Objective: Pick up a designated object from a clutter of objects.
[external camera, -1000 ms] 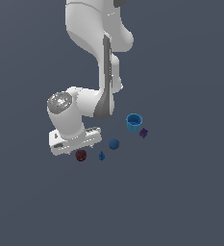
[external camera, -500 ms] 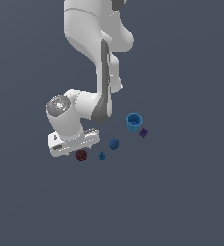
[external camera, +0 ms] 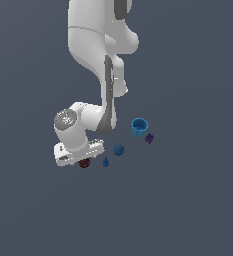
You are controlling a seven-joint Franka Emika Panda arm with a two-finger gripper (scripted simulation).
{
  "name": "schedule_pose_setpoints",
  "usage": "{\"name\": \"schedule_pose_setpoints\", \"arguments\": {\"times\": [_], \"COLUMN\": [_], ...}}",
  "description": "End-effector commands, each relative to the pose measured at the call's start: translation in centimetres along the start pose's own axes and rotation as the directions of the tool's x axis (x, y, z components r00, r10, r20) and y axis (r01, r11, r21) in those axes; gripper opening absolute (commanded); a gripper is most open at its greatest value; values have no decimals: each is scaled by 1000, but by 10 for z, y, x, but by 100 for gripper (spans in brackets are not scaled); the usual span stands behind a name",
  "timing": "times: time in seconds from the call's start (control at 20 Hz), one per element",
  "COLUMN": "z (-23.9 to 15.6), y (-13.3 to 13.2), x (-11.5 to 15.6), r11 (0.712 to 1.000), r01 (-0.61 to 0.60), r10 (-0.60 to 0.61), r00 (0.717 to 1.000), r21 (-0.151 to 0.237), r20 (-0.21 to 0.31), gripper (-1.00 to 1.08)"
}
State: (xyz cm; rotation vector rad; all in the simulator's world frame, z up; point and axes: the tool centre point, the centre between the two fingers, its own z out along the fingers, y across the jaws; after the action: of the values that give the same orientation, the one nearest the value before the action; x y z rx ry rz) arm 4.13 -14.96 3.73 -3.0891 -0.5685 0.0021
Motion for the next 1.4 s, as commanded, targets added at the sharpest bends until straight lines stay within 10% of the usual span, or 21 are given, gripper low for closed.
{"name": "schedule_pose_setpoints", "arguments": {"times": [0.0,0.15,0.2,1.35], "z": [7,9,9,-24], "y": [0,1,1,-13], "x": [1,1,1,-11], "r11": [1000,1000,1000,1000], "r01": [1,1,1,0], "r10": [-1,-1,-1,0], "r00": [1000,1000,1000,1000], "r21": [-1,-1,-1,-1], "r20": [-1,-1,-1,-1], "gripper": [100,100,-100,-100]}}
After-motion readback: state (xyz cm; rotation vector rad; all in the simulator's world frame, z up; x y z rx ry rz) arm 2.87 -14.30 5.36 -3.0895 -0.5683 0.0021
